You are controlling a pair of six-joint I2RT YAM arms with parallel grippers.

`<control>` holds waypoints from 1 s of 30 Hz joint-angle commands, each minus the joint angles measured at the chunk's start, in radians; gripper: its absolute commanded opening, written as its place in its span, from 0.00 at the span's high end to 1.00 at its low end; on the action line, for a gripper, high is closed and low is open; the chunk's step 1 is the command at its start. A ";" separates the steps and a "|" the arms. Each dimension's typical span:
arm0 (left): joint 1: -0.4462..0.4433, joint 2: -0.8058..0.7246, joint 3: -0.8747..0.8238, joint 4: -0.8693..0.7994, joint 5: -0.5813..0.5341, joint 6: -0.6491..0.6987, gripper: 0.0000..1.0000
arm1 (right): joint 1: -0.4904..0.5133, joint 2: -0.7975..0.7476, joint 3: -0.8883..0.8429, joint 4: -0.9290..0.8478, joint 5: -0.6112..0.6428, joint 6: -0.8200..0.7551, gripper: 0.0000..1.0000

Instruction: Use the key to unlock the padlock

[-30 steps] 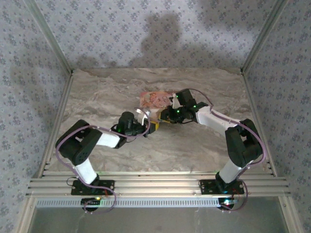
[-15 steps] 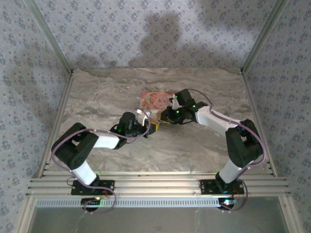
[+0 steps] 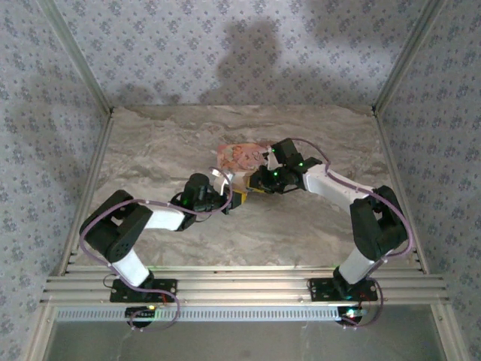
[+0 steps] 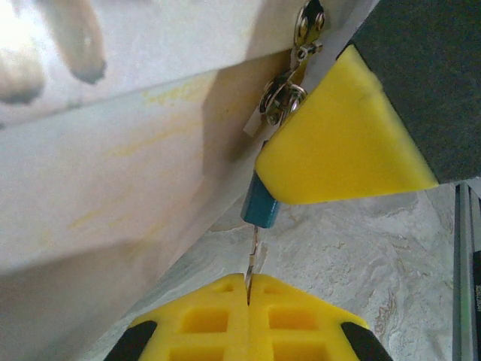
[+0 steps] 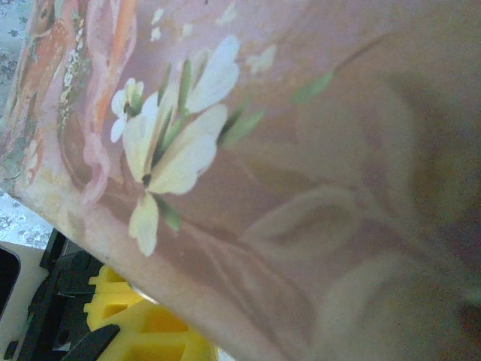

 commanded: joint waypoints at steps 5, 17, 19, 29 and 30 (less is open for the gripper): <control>-0.016 0.048 0.055 0.226 0.024 -0.025 1.00 | 0.019 -0.007 -0.010 0.008 -0.067 0.037 1.00; -0.024 0.071 0.012 0.332 -0.032 -0.011 1.00 | 0.000 -0.024 -0.039 0.047 -0.082 0.086 1.00; -0.023 0.067 0.007 0.338 -0.031 -0.005 1.00 | -0.008 -0.029 -0.049 0.056 -0.083 0.104 1.00; -0.022 0.094 0.015 0.387 0.007 -0.033 1.00 | -0.017 -0.023 -0.049 0.066 -0.103 0.128 1.00; -0.015 0.089 0.017 0.381 0.019 -0.039 1.00 | -0.017 -0.024 -0.049 0.059 -0.102 0.118 1.00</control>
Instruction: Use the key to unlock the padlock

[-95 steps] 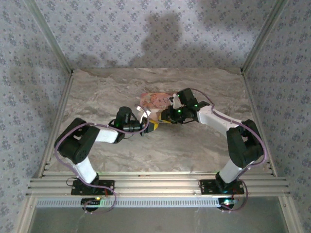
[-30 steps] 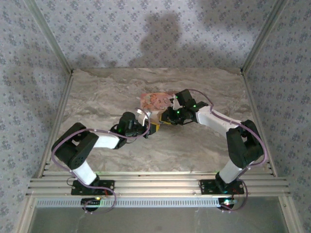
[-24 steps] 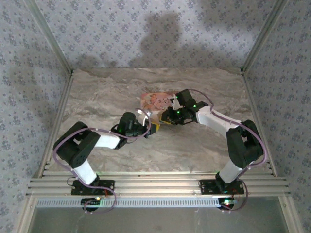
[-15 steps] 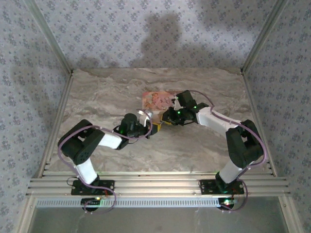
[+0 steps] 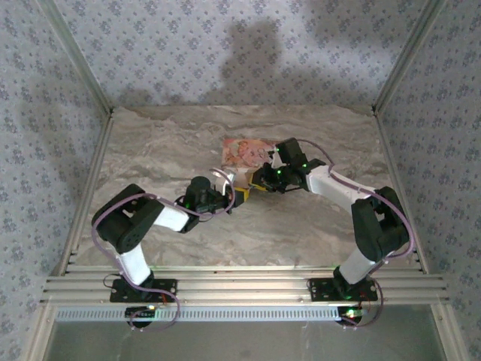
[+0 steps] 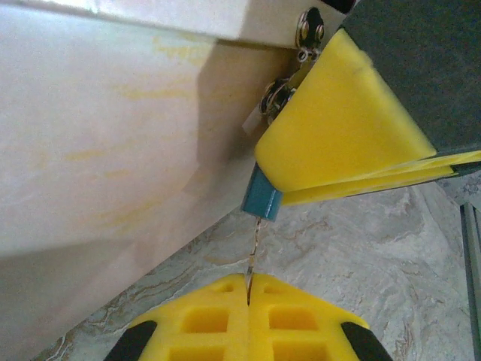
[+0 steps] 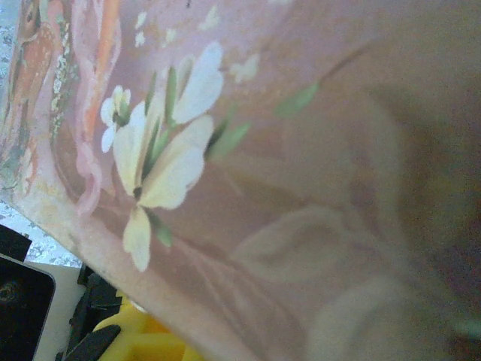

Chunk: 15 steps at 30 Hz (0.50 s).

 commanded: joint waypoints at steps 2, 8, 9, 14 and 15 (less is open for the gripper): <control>0.014 -0.033 0.028 0.155 0.071 -0.020 1.00 | 0.012 -0.015 -0.013 -0.024 -0.083 0.006 1.00; 0.033 -0.025 0.049 0.180 0.165 -0.044 1.00 | 0.009 -0.013 -0.027 0.031 -0.104 0.055 1.00; 0.034 -0.018 0.051 0.199 0.169 -0.054 1.00 | 0.009 -0.012 -0.027 0.038 -0.107 0.061 1.00; 0.023 0.007 0.053 0.209 0.158 -0.049 1.00 | 0.007 -0.010 -0.024 0.051 -0.107 0.075 1.00; 0.019 0.010 0.054 0.201 0.158 -0.040 1.00 | 0.007 -0.009 -0.023 0.055 -0.109 0.078 1.00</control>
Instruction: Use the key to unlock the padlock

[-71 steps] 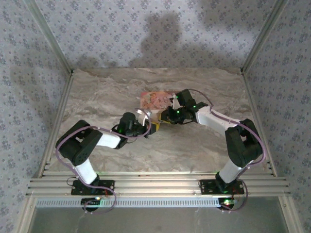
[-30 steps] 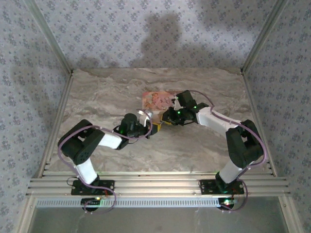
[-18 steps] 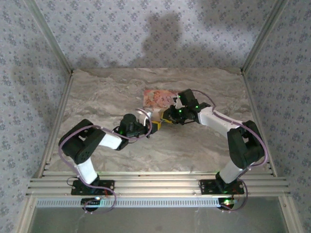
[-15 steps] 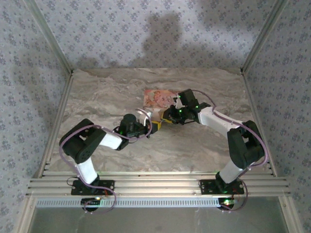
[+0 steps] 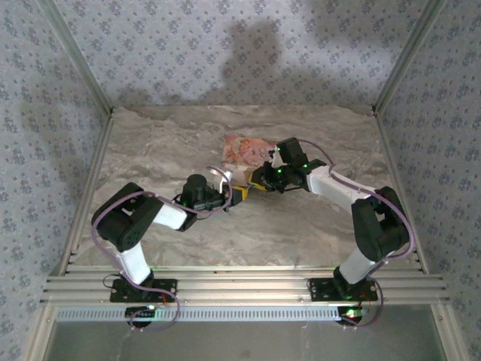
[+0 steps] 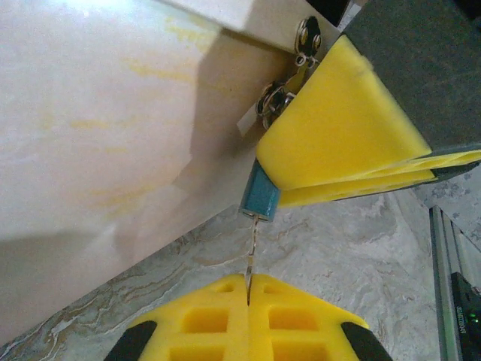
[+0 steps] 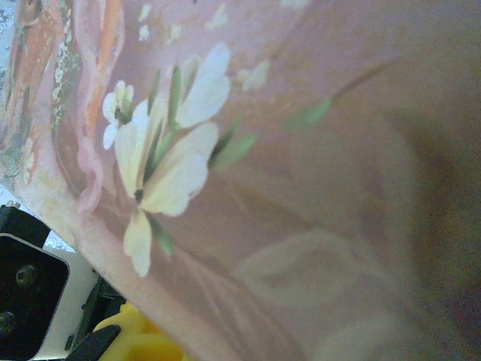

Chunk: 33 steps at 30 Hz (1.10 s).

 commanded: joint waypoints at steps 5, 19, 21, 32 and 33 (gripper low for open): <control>-0.003 -0.023 0.024 0.173 0.046 0.007 1.00 | 0.012 -0.010 -0.010 -0.005 -0.077 0.030 1.00; 0.015 -0.053 0.021 0.102 0.041 0.056 1.00 | -0.009 -0.014 -0.027 0.010 -0.113 0.048 1.00; 0.005 -0.049 0.025 0.089 0.038 0.071 1.00 | -0.009 -0.013 -0.025 0.001 -0.114 0.042 1.00; -0.017 -0.105 0.055 -0.130 -0.003 0.223 1.00 | -0.029 -0.023 0.003 -0.058 -0.161 0.019 1.00; -0.017 -0.101 0.054 -0.132 0.000 0.226 1.00 | -0.032 -0.025 0.005 -0.063 -0.163 0.016 1.00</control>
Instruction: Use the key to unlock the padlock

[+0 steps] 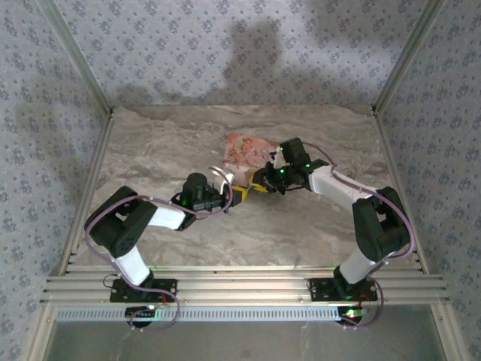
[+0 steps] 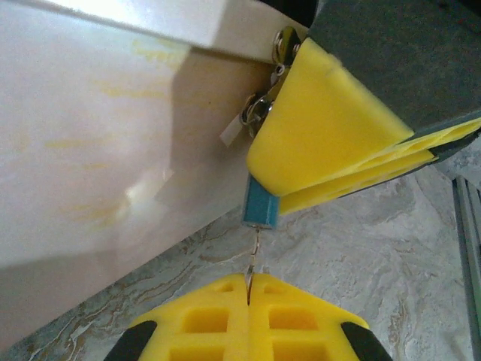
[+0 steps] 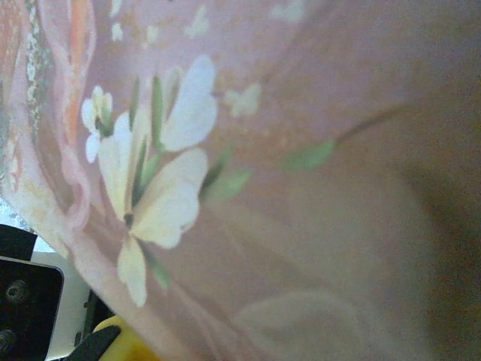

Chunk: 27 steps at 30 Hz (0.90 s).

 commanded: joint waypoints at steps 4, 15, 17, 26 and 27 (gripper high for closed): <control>-0.008 -0.011 0.028 0.023 0.015 0.059 1.00 | -0.021 -0.029 0.008 -0.039 -0.078 -0.004 1.00; 0.002 0.061 0.051 0.141 0.055 -0.039 1.00 | -0.011 -0.018 -0.028 0.002 -0.072 0.016 1.00; 0.003 0.091 0.066 0.194 0.075 -0.084 1.00 | -0.003 -0.009 -0.024 0.013 -0.076 0.018 1.00; 0.009 0.173 0.125 0.327 0.134 -0.235 1.00 | 0.031 0.022 -0.041 -0.001 -0.049 -0.035 1.00; 0.009 0.183 0.129 0.353 0.140 -0.260 1.00 | 0.036 0.026 -0.043 0.004 -0.042 -0.039 1.00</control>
